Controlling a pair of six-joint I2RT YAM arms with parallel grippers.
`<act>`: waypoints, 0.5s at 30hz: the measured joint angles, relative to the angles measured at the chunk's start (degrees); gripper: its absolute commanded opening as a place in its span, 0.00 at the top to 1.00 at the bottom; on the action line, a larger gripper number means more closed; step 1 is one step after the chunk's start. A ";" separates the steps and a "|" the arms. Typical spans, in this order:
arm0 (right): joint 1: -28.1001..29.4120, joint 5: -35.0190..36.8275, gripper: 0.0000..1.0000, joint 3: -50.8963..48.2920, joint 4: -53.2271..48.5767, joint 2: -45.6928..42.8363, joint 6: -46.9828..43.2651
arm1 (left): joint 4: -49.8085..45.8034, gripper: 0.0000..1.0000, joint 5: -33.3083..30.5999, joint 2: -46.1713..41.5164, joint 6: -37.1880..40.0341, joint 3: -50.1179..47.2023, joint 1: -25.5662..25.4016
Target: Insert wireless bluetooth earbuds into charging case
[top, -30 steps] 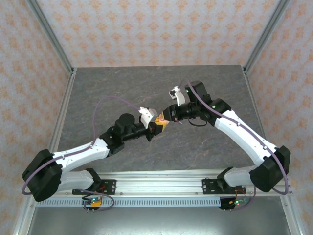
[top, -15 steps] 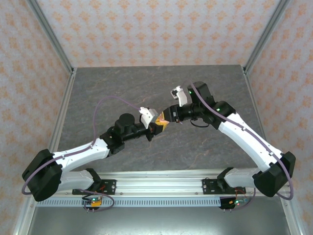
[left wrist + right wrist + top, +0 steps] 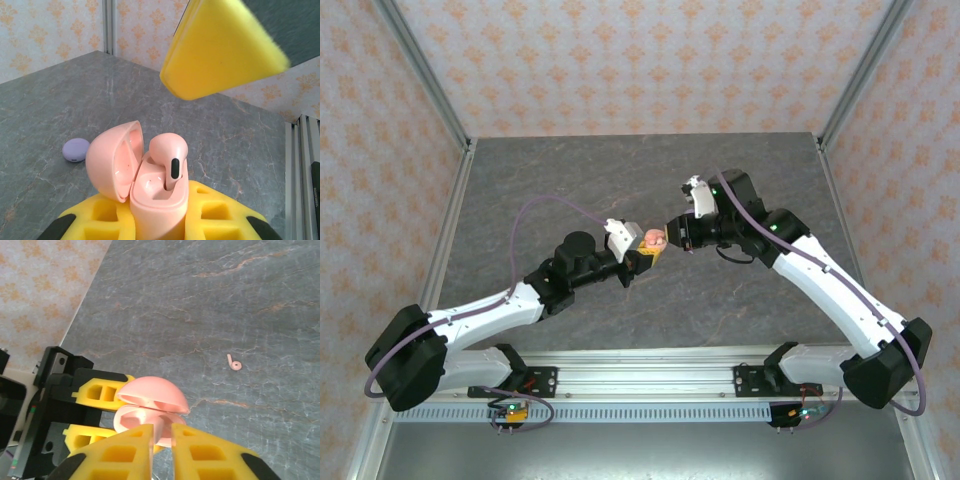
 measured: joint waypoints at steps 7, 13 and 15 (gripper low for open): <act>0.00 -0.11 0.87 0.02 -0.70 1.29 0.17 | 0.02 0.96 0.02 0.00 -0.20 0.44 0.00; 0.00 -2.19 0.86 0.02 -0.68 1.90 0.15 | 0.00 0.96 0.02 0.00 -0.83 0.70 0.00; 0.00 -3.02 0.85 0.02 -0.63 1.92 0.15 | 0.02 0.97 0.02 0.00 -1.11 0.70 0.00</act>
